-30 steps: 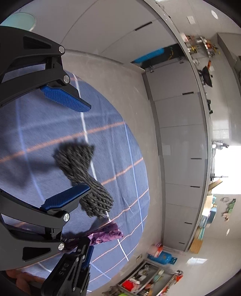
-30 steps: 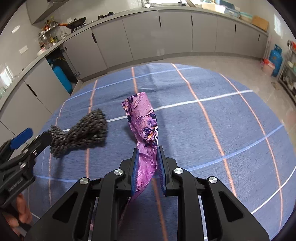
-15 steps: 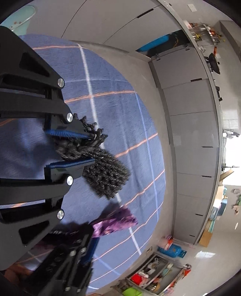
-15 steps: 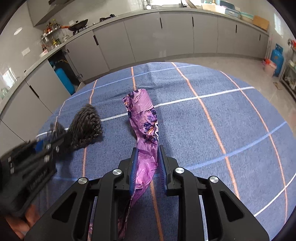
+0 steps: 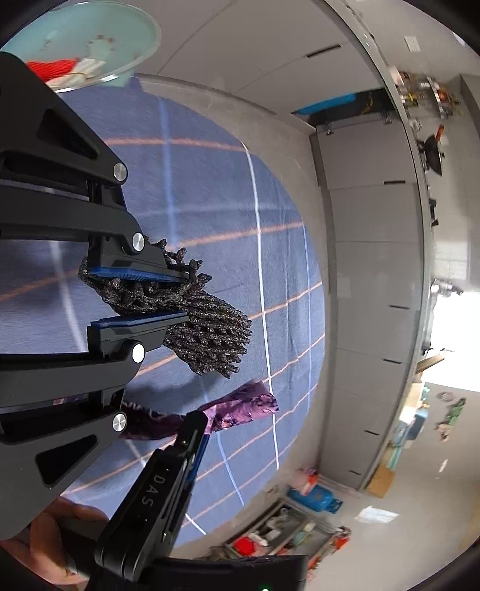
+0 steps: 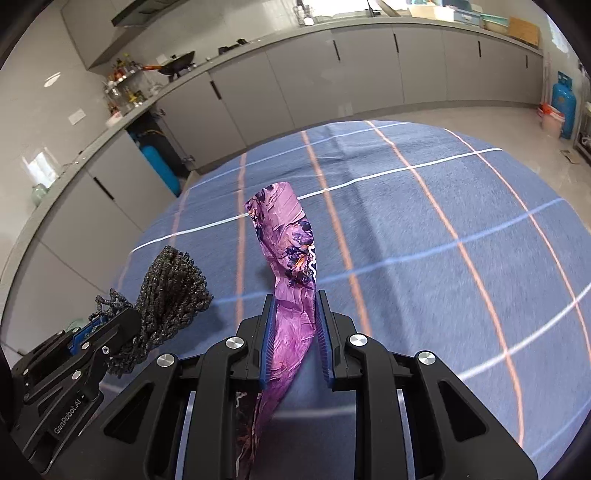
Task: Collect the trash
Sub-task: 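Carry the purple wrapper and black rope over the teal bucket and release both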
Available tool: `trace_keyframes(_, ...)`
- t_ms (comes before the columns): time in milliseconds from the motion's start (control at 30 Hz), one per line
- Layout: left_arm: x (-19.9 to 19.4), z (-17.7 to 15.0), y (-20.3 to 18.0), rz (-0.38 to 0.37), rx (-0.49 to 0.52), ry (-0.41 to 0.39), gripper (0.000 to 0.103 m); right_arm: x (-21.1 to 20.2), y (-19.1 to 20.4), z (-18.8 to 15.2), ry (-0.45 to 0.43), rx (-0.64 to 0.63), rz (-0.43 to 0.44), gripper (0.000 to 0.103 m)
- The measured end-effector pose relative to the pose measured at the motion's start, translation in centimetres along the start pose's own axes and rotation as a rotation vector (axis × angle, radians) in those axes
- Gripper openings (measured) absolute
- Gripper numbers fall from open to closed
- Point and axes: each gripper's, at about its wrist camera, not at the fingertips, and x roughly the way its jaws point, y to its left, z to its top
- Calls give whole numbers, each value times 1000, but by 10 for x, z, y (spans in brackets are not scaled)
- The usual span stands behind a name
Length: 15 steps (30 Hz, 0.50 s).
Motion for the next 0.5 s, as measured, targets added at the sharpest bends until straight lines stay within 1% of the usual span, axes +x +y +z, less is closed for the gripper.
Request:
trace_keyframes(100,-15,-7,4,6,-24,-16,16,-13,10,-9,-23,-13,16,22)
trace_keyframes(300,-40,-31,14,45,-57,-35,16,-35,35,-29,-45,-30,57,22)
trace_keyframes(500,-73,-50,23,67,-74,-77,16,-56,56,-47,-72,-47,86,22)
